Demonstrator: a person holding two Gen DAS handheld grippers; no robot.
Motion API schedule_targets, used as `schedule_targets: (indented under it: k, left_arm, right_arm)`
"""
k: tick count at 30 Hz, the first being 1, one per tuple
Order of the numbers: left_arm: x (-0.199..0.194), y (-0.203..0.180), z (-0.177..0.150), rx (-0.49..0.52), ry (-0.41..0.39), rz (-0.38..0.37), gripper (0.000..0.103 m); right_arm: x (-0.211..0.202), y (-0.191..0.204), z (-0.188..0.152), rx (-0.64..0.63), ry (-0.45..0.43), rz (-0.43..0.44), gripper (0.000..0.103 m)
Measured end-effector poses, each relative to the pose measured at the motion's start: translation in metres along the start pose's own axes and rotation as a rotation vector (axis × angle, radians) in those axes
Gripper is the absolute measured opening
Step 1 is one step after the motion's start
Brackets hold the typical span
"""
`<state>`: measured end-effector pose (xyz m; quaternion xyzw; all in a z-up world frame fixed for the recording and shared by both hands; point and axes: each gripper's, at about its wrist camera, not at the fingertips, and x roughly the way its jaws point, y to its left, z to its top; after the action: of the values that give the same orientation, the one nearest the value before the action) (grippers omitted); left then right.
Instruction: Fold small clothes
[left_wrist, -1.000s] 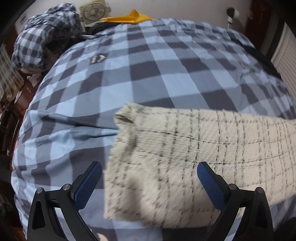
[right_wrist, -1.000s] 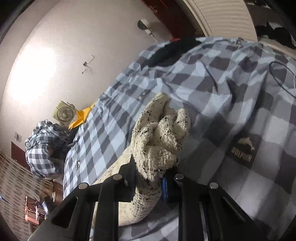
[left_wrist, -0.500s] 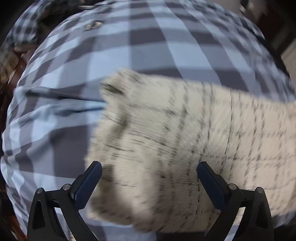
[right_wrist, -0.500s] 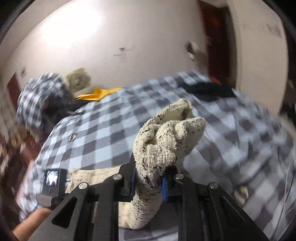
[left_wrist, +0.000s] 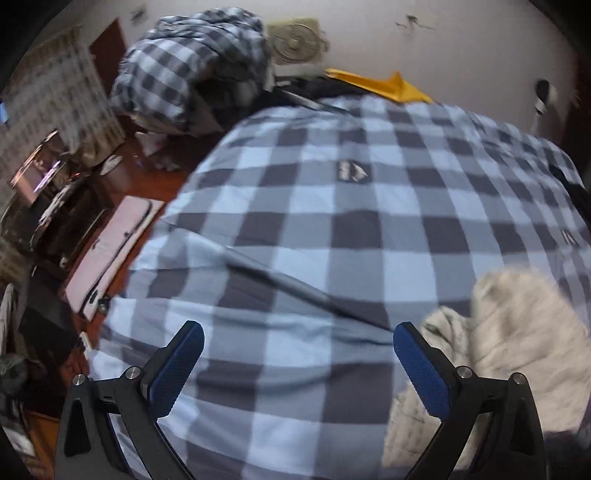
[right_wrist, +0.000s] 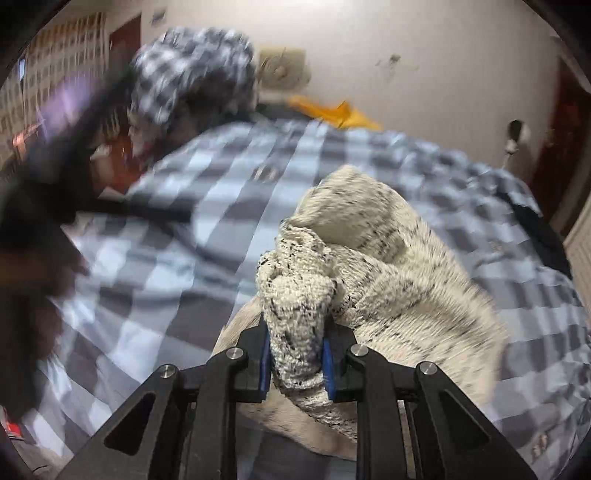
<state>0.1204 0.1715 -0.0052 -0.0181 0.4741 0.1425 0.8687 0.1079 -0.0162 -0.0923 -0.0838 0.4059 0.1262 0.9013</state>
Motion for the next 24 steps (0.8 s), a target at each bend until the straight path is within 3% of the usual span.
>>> schedule_targets:
  k: [4, 7, 8, 9, 10, 13, 16, 17, 19, 22, 23, 24]
  left_arm:
    - [0.002, -0.003, -0.003, -0.026, 0.015, -0.073, 0.103]
    - [0.003, -0.025, -0.007, 0.003, 0.021, -0.107, 0.103]
    - [0.002, -0.032, -0.008, 0.025, 0.013, -0.108, 0.103]
    - [-0.001, -0.036, -0.009, 0.036, 0.007, -0.109, 0.103]
    - [-0.005, -0.042, -0.010, 0.052, -0.003, -0.113, 0.103]
    - [-0.013, -0.053, -0.013, 0.068, -0.018, -0.132, 0.103]
    - [-0.019, -0.069, -0.018, 0.097, -0.024, -0.164, 0.103]
    - [-0.019, -0.080, -0.021, 0.125, -0.019, -0.177, 0.103]
    - [-0.019, -0.095, -0.026, 0.162, -0.011, -0.195, 0.103]
    - [-0.014, -0.119, -0.037, 0.217, 0.023, -0.221, 0.103]
    - [-0.013, -0.124, -0.040, 0.231, 0.031, -0.223, 0.103]
    - [-0.012, -0.128, -0.044, 0.247, 0.040, -0.227, 0.103]
  right_arm:
    - [0.060, 0.009, -0.020, -0.015, 0.126, 0.011, 0.021]
    - [0.070, 0.002, -0.027, -0.009, 0.096, 0.117, 0.031]
    - [0.065, 0.001, -0.027, -0.010, 0.079, 0.169, 0.040]
    - [0.058, -0.002, -0.025, 0.001, 0.081, 0.275, 0.066]
    - [0.053, -0.004, -0.022, 0.012, 0.095, 0.348, 0.081]
    - [0.009, -0.023, -0.024, 0.091, 0.107, 0.484, 0.082]
    - [-0.038, -0.073, -0.044, 0.255, 0.075, 0.604, 0.083]
    - [-0.051, -0.090, -0.055, 0.296, 0.050, 0.601, 0.083]
    - [-0.075, -0.125, -0.073, 0.334, -0.016, 0.515, 0.084]
    - [-0.087, -0.183, -0.084, 0.469, -0.118, 0.195, 0.084]
    - [-0.080, -0.208, -0.088, 0.574, -0.113, 0.058, 0.084]
    - [-0.068, -0.224, -0.091, 0.640, -0.068, 0.012, 0.084]
